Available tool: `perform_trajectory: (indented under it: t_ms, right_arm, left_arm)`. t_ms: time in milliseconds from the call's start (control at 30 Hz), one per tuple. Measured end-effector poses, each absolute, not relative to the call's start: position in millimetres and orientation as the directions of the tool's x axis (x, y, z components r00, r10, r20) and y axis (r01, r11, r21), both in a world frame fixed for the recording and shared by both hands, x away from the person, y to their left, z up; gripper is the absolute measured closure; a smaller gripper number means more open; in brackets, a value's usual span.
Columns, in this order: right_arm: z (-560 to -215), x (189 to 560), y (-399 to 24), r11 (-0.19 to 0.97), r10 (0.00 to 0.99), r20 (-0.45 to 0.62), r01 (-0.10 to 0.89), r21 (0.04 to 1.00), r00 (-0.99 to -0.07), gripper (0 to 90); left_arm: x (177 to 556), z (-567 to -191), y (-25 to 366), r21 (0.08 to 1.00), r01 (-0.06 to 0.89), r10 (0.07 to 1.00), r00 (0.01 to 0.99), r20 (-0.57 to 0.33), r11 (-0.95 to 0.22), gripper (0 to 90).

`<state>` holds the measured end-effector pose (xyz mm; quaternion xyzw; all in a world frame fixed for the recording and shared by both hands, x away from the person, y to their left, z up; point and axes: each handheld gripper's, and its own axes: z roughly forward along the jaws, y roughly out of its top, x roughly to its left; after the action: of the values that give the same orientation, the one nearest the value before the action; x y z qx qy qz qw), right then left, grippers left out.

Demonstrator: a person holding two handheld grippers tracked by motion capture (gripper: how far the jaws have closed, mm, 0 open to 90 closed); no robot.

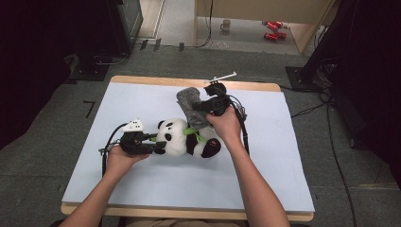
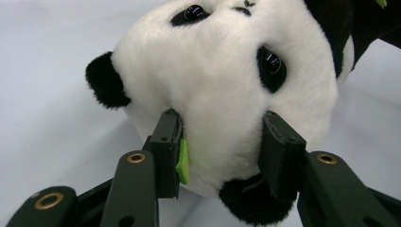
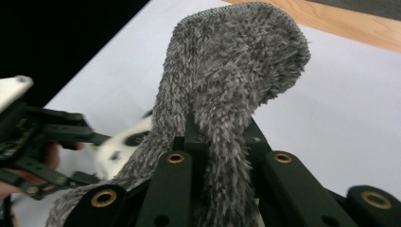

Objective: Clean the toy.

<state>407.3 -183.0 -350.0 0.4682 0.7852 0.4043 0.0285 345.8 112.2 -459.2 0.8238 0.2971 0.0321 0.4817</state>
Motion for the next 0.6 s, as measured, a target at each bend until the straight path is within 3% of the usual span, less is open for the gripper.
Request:
perform_trajectory:
  t_ms: [333, 600]
  right_arm:
    - [-343, 391, -144, 0.255, 0.682, 0.368, 0.677, 0.691, -0.632, 79.2]
    - [-366, 381, -110, 0.313, 0.664, 0.376, 0.696, 0.646, -0.647, 79.1]
  left_arm:
    - [349, -454, 111, 0.825, 0.458, 0.531, 0.813, -0.239, -0.332, 56.8]
    - [351, -450, 107, 0.822, 0.483, 0.555, 0.790, -0.260, -0.303, 61.4]
